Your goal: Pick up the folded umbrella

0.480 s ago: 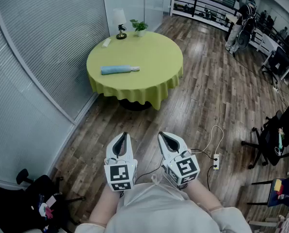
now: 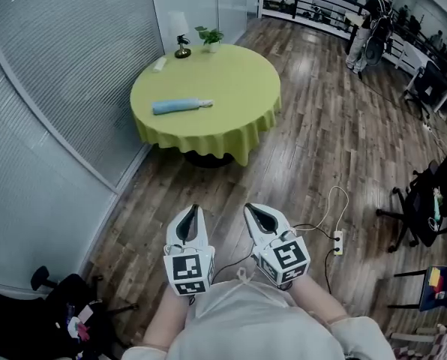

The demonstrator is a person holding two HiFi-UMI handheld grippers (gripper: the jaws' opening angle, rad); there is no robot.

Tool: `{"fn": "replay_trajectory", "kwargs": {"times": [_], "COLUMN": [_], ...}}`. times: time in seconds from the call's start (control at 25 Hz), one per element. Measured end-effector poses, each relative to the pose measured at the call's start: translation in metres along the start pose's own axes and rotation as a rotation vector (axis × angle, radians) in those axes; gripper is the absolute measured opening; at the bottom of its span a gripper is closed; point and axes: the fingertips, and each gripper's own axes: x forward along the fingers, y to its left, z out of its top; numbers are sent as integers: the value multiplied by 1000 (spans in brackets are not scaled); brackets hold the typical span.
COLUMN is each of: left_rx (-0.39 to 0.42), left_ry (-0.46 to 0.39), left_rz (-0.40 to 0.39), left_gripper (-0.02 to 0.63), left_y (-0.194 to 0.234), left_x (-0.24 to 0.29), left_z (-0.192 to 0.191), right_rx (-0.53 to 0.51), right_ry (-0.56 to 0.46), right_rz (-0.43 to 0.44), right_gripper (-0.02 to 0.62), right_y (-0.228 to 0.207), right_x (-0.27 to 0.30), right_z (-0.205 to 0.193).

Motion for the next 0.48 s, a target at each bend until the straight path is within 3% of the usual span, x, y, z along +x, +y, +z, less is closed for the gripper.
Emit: {"fn": "replay_trajectory", "kwargs": {"times": [0.48], "left_rx": [-20], "left_ry": [56], "left_rz": [-20], "left_gripper": [6], "left_y": [15], "left_x": [31], "left_z": [-20], "right_rx": [-24], "right_ry": [64], "right_rz": [51], "right_gripper": [0], "right_y": [6], "right_x": [35], "right_z": [-23]}}
